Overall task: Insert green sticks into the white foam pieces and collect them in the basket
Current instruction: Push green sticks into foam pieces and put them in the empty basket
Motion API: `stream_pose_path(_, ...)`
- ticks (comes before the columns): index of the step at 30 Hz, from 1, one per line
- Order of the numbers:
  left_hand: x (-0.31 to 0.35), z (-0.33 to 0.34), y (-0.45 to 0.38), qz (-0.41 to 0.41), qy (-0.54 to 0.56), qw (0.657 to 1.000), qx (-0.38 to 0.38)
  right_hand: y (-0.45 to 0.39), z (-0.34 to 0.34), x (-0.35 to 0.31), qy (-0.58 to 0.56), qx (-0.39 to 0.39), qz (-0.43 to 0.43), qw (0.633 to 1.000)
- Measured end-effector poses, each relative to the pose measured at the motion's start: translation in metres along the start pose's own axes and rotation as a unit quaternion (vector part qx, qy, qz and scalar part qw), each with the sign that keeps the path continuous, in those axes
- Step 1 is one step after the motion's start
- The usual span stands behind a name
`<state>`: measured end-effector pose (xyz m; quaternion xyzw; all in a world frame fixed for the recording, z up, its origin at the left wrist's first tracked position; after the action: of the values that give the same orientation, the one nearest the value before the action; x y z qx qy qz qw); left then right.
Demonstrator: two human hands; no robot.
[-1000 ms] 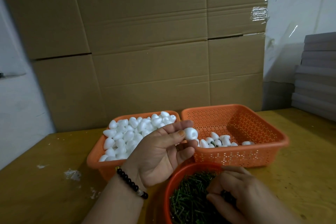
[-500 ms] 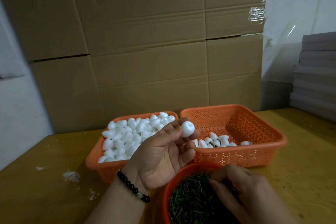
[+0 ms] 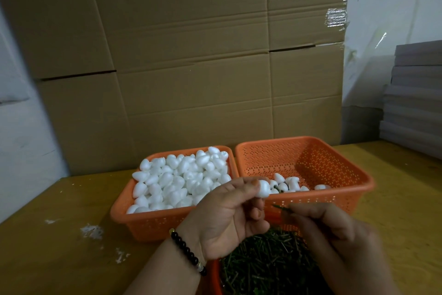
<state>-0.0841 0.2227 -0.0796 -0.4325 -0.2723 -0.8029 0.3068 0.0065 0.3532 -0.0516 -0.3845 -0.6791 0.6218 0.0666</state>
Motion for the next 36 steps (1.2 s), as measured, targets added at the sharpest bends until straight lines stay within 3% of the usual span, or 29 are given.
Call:
stream_pose_path(6, -0.010, 0.010, 0.000, -0.017, -0.024, 0.999, -0.040, 0.005, -0.004, 0.017, -0.032, 0.033, 0.048, 0.998)
stream_pose_path(17, -0.012, 0.007, -0.002, -0.020, -0.015, 0.999, -0.037, 0.003, -0.004, 0.018, 0.020, 0.022, 0.054, 0.998)
stream_pose_path(25, -0.018, 0.012, -0.003, -0.035, -0.038, 0.998, -0.044, -0.002, 0.002, 0.011, 0.062, -0.006, -0.004, 0.998)
stream_pose_path(36, -0.020, 0.011, -0.003, -0.041, -0.067, 0.996, -0.040, 0.000, 0.004, 0.010, 0.064, -0.024, -0.006, 0.998)
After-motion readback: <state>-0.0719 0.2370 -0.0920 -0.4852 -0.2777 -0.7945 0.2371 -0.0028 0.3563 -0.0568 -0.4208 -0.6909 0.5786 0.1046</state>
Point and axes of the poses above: each hand's wrist, its own y-axis away from the middle knuckle, its own z-axis out of the palm, x = y × z, the point moved 8 cm from there along -y, towards the middle knuckle, and after that the axes turned 7 degrees about -z, right-handed, at the moved point
